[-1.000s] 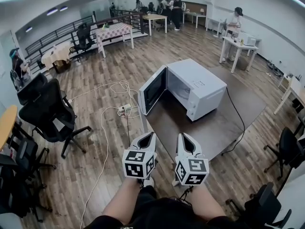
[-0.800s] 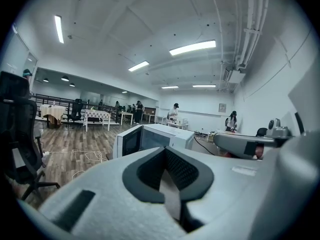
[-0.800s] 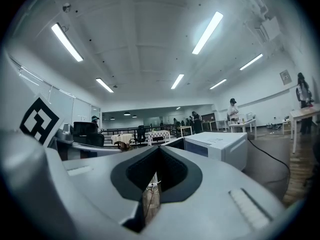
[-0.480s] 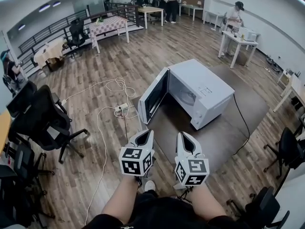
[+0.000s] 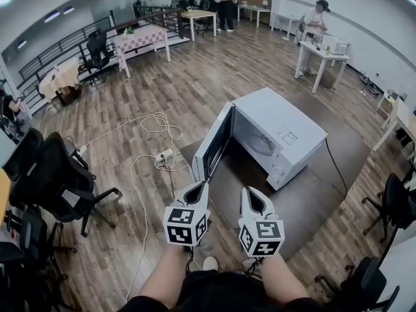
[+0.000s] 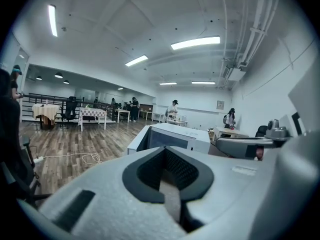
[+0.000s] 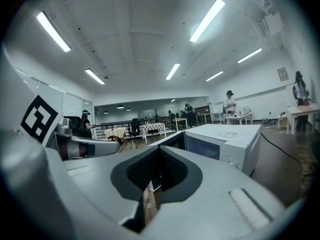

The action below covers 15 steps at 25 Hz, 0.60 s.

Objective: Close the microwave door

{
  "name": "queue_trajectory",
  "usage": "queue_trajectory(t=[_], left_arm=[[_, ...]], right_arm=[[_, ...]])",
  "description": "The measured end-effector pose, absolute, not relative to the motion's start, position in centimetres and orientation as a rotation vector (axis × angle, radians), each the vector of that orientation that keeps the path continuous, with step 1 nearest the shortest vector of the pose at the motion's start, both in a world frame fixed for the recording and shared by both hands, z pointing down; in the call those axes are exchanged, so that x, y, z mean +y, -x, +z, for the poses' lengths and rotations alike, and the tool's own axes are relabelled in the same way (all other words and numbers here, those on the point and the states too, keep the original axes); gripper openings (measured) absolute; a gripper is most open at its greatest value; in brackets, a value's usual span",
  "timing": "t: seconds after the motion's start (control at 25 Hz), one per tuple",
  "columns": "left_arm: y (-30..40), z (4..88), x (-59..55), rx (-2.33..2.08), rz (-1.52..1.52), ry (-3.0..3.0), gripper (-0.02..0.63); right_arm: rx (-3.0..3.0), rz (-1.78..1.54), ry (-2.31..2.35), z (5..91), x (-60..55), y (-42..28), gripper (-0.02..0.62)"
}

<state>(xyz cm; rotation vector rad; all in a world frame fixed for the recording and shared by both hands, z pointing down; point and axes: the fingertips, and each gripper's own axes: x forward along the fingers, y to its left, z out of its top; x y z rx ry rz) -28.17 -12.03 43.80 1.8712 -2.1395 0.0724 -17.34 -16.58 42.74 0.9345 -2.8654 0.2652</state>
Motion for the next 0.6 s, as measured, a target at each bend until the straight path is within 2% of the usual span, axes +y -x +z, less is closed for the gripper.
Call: queue_trajectory(t=[0.32, 0.6], left_arm=[[32.6, 43.9, -14.6, -2.115, 0.113, -1.922, 0.009], [35.7, 44.7, -15.4, -2.144, 0.145, -1.956, 0.009]], right_arm=[[-2.841, 0.199, -0.968, 43.0, -18.7, 21.6, 0.009], [-2.794, 0.201, -0.972, 44.1, -19.1, 22.5, 0.009]])
